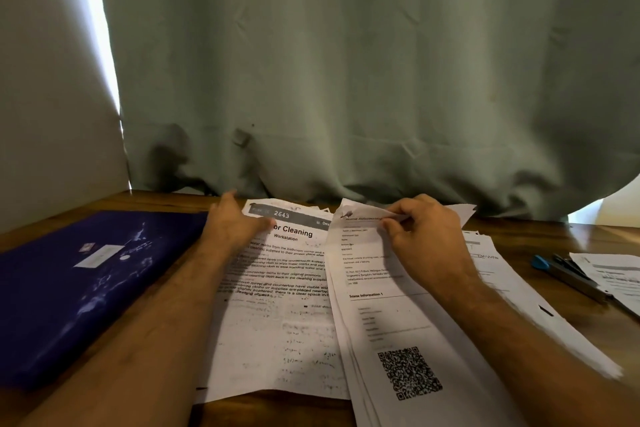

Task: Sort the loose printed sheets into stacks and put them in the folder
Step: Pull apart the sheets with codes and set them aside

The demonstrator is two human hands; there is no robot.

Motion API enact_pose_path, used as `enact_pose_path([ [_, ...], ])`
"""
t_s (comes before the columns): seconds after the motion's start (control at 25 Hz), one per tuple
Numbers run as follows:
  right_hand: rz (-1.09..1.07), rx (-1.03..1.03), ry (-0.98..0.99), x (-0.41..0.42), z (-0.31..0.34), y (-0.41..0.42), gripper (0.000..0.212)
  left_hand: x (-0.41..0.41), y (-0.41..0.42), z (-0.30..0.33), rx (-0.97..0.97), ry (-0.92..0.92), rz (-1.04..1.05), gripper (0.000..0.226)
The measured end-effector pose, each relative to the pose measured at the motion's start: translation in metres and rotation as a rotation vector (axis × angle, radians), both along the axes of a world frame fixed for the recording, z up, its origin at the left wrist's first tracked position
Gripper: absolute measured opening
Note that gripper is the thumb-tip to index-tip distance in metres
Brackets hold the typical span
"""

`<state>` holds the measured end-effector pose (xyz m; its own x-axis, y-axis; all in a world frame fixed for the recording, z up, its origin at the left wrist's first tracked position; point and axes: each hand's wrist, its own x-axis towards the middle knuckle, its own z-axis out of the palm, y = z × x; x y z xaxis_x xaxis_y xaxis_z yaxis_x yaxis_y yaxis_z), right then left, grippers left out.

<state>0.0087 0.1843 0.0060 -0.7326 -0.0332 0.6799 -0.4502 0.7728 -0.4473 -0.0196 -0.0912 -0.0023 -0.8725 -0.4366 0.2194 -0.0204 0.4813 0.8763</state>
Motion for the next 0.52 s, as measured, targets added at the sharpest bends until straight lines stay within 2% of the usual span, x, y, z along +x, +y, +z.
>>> enact_pose_path([
  [0.08, 0.016, -0.011, 0.025, 0.001, 0.001, 0.001, 0.006, 0.003, -0.013, -0.003, 0.179, 0.01, -0.032, 0.071],
  [0.16, 0.028, -0.016, 0.037, 0.003, 0.002, 0.001, 0.006, 0.003, -0.019, -0.005, 0.272, 0.029, -0.11, 0.035],
  [0.24, 0.043, -0.028, 0.071, 0.007, 0.004, -0.003, 0.007, 0.003, -0.019, -0.006, 0.383, 0.1, -0.162, 0.014],
  [0.36, 0.065, -0.049, 0.153, 0.014, 0.008, -0.009, 0.01, 0.001, -0.019, -0.003, 0.571, 0.24, -0.192, 0.01],
  [0.52, 0.111, 0.005, 0.108, 0.02, 0.002, -0.019, 0.015, -0.002, -0.021, -0.004, 0.608, 0.317, -0.2, 0.01],
])
